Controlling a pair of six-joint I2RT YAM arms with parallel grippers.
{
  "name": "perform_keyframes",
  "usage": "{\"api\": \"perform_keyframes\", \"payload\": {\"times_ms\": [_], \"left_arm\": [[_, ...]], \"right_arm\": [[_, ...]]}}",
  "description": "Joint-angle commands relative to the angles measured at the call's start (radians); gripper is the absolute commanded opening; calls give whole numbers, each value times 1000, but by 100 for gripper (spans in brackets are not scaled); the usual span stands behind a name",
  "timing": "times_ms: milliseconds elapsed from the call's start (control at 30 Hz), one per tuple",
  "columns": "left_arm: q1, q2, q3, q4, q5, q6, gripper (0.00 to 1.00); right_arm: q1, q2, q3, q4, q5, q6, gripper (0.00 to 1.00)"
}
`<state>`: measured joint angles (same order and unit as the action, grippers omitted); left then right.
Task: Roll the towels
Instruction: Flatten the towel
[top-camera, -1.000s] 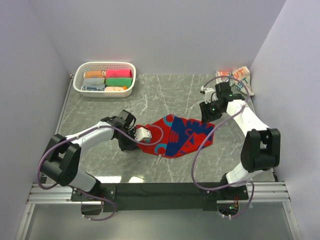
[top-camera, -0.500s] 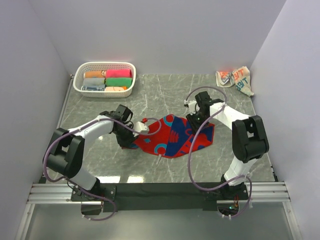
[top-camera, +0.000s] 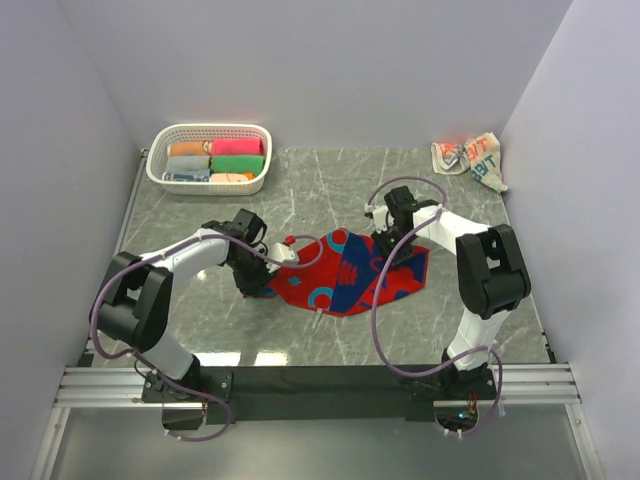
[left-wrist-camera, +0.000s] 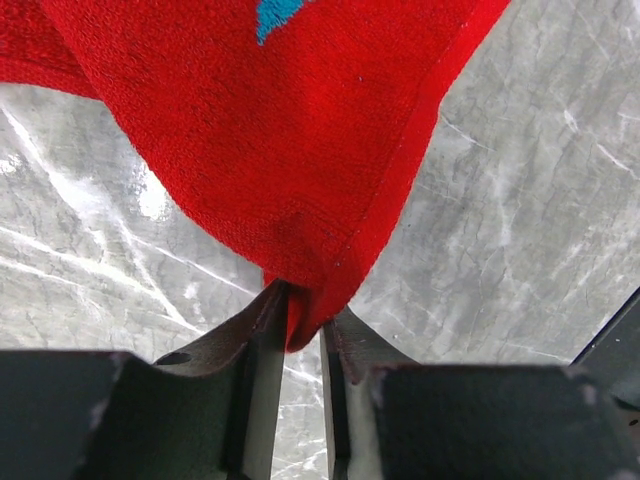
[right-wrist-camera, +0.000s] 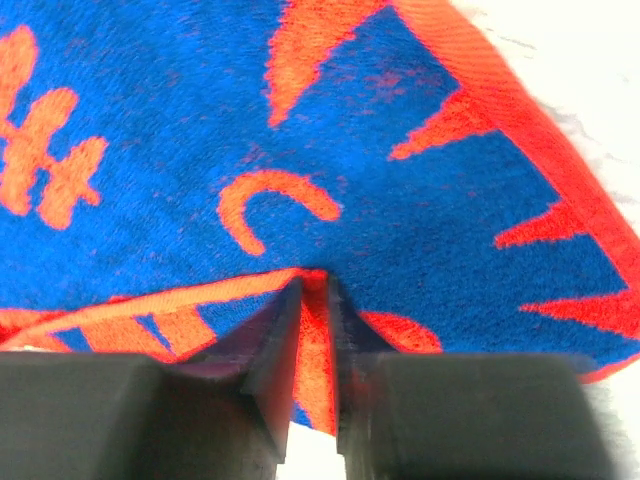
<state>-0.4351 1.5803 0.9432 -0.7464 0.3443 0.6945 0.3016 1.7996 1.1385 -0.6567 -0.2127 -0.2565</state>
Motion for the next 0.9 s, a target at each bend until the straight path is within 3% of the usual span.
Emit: {"api": "perform_keyframes", "payload": {"times_ms": [0, 67, 400, 733, 867], "left_arm": [[6, 7, 37, -8, 39, -15, 25], [10, 9, 37, -7, 47, -18, 22], [85, 12, 124, -77, 79, -41, 1], [237, 132, 514, -280, 94, 13, 1], [257, 84, 611, -382, 128, 112, 1]], "right_arm": [[10, -31, 7, 5, -39, 2, 12], [10, -40, 12, -11, -48, -6, 1], [-96, -231, 69, -66, -119, -27, 0], [-295, -335, 306, -78, -197, -17, 0], [-338, -414, 330, -93, -218, -26, 0]]}}
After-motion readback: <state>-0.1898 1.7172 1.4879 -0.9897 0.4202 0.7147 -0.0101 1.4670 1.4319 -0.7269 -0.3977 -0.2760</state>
